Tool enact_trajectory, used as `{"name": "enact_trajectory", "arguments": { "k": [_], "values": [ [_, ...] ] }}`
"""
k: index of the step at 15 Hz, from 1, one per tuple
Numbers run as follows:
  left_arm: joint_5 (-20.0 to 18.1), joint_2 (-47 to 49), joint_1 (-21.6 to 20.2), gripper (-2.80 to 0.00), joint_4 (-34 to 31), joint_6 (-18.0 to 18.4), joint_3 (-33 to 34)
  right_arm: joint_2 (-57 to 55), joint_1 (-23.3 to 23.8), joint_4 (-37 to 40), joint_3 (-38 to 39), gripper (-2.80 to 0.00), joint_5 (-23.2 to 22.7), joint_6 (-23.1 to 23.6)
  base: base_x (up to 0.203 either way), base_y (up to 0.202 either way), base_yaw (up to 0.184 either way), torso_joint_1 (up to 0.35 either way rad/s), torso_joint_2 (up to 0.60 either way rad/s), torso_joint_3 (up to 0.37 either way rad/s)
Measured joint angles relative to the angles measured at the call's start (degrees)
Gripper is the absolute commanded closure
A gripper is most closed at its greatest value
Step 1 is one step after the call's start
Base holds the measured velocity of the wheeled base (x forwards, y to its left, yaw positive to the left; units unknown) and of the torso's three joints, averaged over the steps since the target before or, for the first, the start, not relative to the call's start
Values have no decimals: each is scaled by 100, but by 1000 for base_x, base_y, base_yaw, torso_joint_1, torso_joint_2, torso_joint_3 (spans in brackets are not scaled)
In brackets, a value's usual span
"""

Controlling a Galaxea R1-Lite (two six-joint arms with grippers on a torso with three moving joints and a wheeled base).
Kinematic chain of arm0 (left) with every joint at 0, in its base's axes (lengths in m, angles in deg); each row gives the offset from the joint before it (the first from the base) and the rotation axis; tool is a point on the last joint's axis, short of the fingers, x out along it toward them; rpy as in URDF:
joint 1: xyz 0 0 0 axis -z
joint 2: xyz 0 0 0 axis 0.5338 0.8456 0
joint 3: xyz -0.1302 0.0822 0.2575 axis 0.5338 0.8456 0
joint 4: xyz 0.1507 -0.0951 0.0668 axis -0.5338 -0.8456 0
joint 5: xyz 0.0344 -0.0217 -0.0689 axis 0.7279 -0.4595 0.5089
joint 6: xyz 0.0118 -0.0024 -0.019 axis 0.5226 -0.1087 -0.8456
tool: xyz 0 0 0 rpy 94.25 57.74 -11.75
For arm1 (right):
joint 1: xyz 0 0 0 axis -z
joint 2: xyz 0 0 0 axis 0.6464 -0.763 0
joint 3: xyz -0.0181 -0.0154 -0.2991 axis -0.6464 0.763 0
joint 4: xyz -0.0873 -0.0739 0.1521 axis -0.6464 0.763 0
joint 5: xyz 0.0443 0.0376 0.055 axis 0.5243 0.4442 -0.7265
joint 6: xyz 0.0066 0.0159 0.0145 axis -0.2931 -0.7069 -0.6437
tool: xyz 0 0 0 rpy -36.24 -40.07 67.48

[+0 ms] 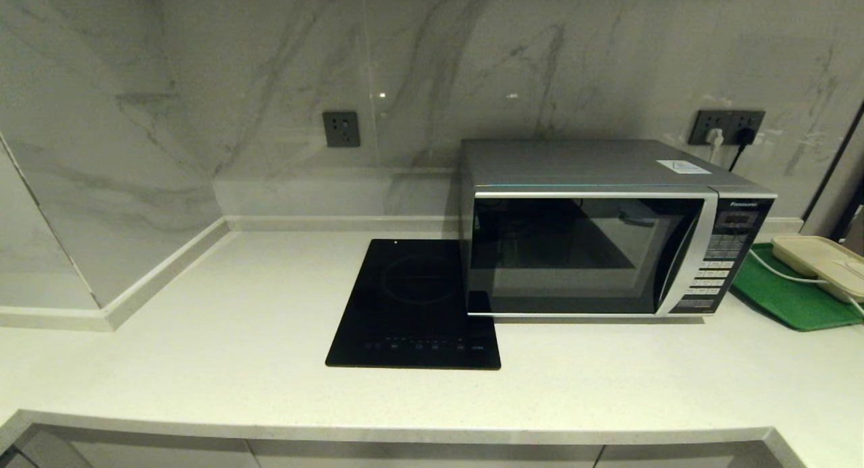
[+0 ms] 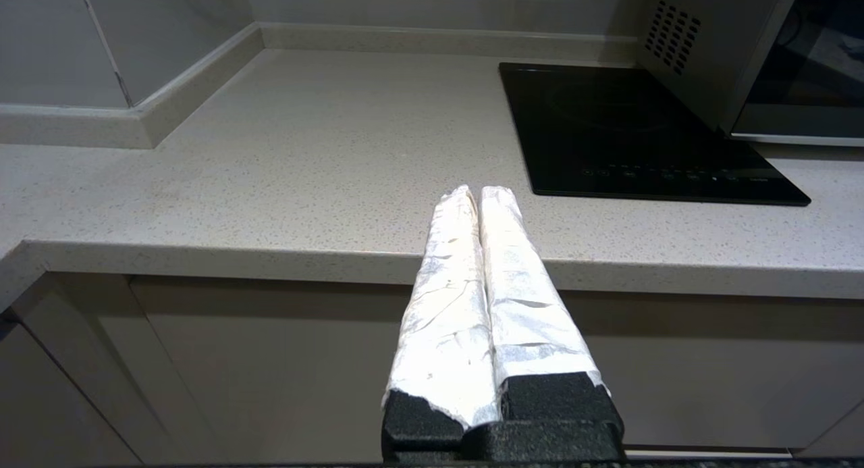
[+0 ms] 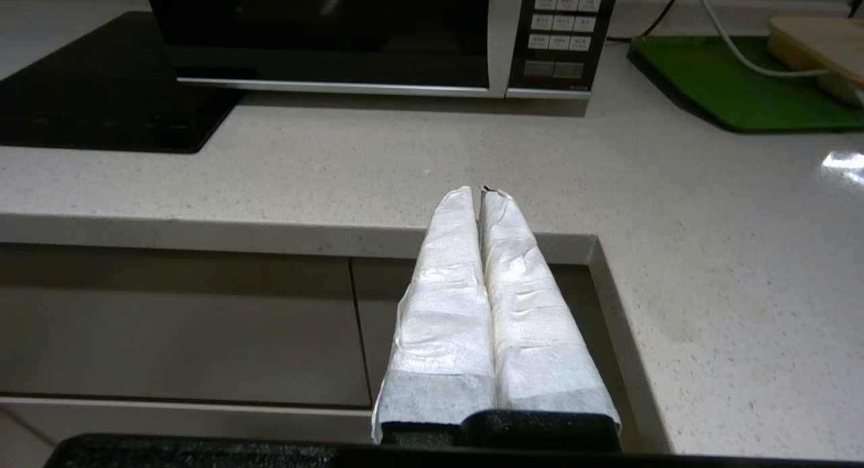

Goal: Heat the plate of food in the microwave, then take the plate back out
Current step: Open the microwave oven

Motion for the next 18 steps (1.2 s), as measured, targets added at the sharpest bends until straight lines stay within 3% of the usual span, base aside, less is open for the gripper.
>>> {"name": "enact_trajectory", "arguments": {
  "k": [2, 4, 6, 9, 11, 13, 16, 18],
  "values": [
    [1, 0, 0, 0, 0, 0, 0, -142, 2, 225, -362, 0, 141, -128, 0, 0, 0, 0, 0, 0],
    [4, 0, 0, 0, 0, 3, 0, -607, 0, 228, -1032, 0, 254, -605, 0, 0, 0, 0, 0, 0],
    [1, 0, 0, 0, -2, 0, 0, -1479, 2, 196, -1750, 0, 409, -1091, 0, 0, 0, 0, 0, 0],
    [1, 0, 0, 0, -1, 2, 0, -3247, 46, -12, -2655, 0, 984, -1223, 0, 0, 0, 0, 0, 0],
    [4, 0, 0, 0, 0, 2, 0, -4596, 98, -332, -3129, 0, 1774, -997, 0, 0, 0, 0, 0, 0],
    [1, 0, 1, 0, 0, -1, 0, -5837, 63, -918, -3509, 0, 2824, -415, 0, 0, 0, 0, 0, 0],
    [1, 0, 0, 0, 0, -1, 0, -7289, -458, -1898, -3979, 0, 4690, 482, 0, 0, 0, 0, 0, 0],
    [1, 0, 0, 0, -2, 0, 0, -8072, -811, -2311, -4204, 0, 5676, 595, 0, 0, 0, 0, 0, 0]
  ]
}}
